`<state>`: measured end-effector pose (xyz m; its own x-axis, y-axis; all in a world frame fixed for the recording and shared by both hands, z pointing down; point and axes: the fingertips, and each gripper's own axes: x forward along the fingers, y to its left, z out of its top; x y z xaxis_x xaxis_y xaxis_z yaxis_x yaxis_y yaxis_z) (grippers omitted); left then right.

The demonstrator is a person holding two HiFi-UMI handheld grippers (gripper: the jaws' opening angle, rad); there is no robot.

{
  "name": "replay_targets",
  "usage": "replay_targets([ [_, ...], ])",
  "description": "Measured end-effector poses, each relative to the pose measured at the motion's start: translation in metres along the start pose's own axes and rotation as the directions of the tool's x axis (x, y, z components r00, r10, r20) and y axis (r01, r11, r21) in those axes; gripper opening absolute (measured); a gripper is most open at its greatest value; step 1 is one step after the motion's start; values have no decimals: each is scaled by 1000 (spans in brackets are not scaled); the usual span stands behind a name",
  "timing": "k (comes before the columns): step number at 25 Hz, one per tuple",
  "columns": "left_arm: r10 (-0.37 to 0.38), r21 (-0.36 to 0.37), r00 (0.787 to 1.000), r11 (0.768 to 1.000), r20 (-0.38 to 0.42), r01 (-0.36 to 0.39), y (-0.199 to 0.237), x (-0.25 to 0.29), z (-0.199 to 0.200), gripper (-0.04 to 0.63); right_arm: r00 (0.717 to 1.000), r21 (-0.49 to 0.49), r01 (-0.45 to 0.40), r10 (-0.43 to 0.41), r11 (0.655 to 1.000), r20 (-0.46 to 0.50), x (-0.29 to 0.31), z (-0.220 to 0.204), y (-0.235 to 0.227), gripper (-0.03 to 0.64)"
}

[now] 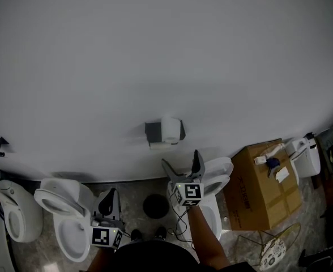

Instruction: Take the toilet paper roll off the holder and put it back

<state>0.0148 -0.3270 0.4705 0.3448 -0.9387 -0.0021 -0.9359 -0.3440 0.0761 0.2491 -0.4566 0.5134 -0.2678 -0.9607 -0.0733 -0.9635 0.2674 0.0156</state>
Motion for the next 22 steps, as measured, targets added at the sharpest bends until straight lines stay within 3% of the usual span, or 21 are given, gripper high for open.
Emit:
replay_targets([
  [12,28,31,1000,999,6,-28,0,0,-8,3,998,21,-4,5,1000,-60,45,-35,-9,564],
  [22,52,22,999,998,-8,-52,8,4,-11,3,996,19,-1,3,1000,-93,80,-48,-11,502],
])
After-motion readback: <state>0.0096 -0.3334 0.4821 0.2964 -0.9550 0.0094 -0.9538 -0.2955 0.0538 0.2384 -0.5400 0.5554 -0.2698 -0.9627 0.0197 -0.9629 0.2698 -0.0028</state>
